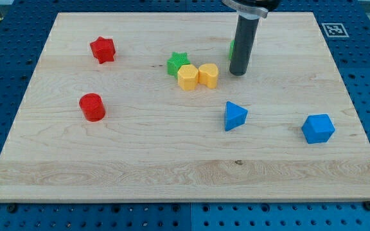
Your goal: Slide green circle to the top of yellow blocks
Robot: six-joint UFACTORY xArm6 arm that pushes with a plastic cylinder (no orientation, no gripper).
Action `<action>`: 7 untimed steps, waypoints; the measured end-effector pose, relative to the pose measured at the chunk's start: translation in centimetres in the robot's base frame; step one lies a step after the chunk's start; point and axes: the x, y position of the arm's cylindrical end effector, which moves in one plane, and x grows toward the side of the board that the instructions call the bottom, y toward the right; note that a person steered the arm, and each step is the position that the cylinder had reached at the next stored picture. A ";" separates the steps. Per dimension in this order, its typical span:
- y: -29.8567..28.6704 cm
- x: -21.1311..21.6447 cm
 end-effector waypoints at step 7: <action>-8.6 -5.4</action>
